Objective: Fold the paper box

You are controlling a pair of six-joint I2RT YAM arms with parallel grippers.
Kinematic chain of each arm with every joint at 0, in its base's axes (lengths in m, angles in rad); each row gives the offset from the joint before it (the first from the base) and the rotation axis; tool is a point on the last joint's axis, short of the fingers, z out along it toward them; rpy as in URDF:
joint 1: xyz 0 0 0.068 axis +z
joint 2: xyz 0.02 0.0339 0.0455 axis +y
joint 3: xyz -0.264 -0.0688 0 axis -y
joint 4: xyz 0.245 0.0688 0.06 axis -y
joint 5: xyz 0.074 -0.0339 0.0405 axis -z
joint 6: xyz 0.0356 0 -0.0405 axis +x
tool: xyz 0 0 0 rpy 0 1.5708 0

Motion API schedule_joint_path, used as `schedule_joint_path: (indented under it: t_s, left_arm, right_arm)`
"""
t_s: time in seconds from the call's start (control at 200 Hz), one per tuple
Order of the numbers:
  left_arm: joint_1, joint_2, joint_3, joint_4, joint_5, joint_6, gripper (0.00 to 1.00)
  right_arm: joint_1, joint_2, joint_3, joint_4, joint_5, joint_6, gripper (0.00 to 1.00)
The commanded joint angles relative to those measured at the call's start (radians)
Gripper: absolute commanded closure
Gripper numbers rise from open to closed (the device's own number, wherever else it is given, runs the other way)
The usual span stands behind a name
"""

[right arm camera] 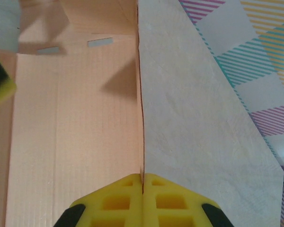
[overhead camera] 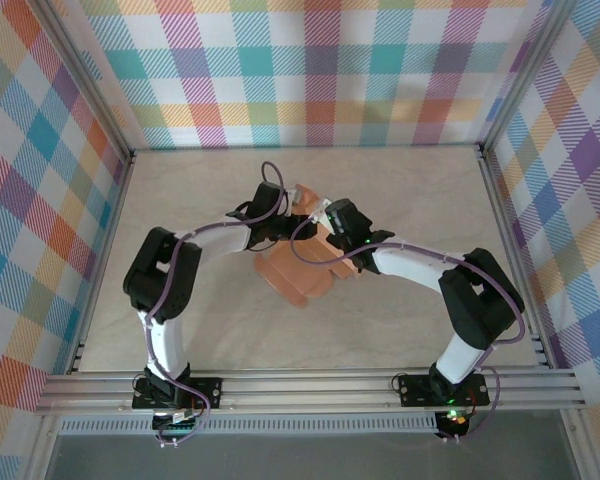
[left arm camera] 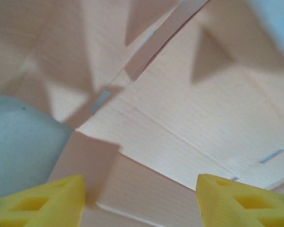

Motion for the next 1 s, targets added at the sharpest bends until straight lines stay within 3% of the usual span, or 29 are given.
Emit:
schedule_joint_path:
  t_s: [0.0,0.19,0.485,0.73,1.0]
  left_arm:
    - [0.027,-0.116,-0.089,0.057,-0.078,-0.001,0.37]
    - [0.122,-0.214,-0.202,0.178,-0.086,-0.072,0.33]
    - [0.305,-0.072,-0.117,0.165,0.023,-0.187,0.26]
    - [0.342,0.101,0.080,0.033,0.057,-0.161,0.26]
    - [0.365,0.253,0.233,-0.056,0.087,-0.114,0.33]
  right_arm:
    - [-0.007,-0.039,-0.031,0.091,0.003,-0.053,1.00]
    - [-0.005,-0.046,-0.057,0.162,0.023,-0.136,1.00]
    - [0.035,-0.064,-0.136,0.368,0.045,-0.364,1.00]
    - [0.099,0.049,-0.188,0.730,0.123,-0.693,1.00]
    - [0.138,0.130,-0.193,0.886,0.124,-0.863,1.00]
